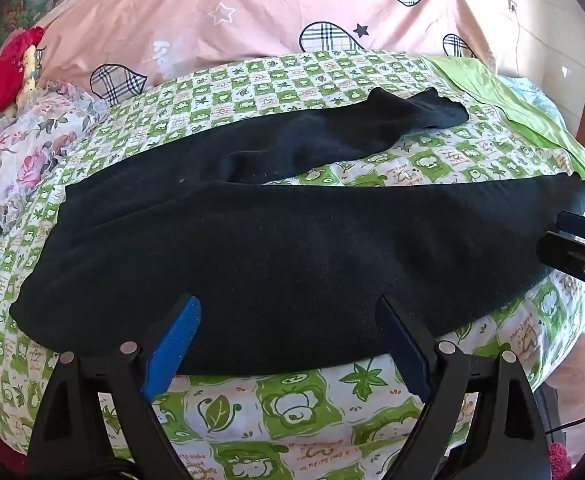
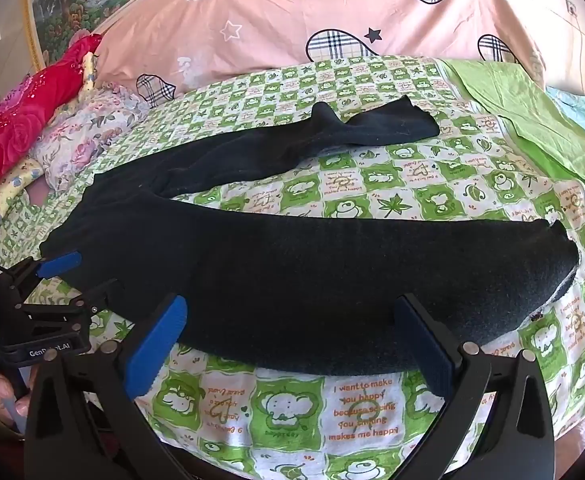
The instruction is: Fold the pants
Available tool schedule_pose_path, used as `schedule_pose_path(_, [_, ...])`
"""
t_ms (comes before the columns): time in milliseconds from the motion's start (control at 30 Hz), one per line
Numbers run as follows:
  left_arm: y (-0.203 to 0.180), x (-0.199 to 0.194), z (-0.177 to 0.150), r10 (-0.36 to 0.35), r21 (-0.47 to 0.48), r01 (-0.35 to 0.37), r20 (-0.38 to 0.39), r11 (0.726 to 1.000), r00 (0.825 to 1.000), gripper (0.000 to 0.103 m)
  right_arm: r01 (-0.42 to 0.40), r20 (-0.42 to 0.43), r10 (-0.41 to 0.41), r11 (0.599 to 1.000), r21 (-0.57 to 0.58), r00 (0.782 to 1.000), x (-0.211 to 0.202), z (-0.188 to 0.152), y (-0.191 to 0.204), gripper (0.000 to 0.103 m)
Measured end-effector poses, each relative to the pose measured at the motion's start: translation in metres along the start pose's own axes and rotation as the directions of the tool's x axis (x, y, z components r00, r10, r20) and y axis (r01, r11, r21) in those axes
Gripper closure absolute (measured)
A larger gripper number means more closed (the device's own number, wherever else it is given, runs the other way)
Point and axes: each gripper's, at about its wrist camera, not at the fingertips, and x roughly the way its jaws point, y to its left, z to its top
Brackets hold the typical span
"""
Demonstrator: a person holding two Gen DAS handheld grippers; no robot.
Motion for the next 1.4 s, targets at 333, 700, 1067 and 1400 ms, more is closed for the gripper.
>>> schedule_pose_path(333, [0.000,0.000,0.001,-0.004,-0.001,0.004,-0.004,1.000,1.000,0.013,-0.002,-0.005,0.002,1.000,0.001,1.000,-0.001,0.002,0.004,0.000])
schedule_pose_path(700, [-0.001,0.000,0.003,-0.010,-0.002,0.010,-0.006,1.000,1.000,0.013,0.005,0.005,-0.005,1.000,-0.005,1.000,0.002,0.007,0.004,0.000])
schedule_pose_path(1067, [-0.004,0.001,0.007,-0.035,0.008,0.035,-0.011,0.999,0.999,0.013,0.012,-0.002,-0.012,1.000,0.017,1.000,-0.006,-0.002,-0.006,0.000])
schedule_pose_path(1400, [-0.032,0.004,0.049,-0.160,0.115,0.160,-0.012,0.980,0.987,0.013,0.041,-0.031,-0.038,0.991,0.124,0.999,-0.022,0.004,-0.039,0.000])
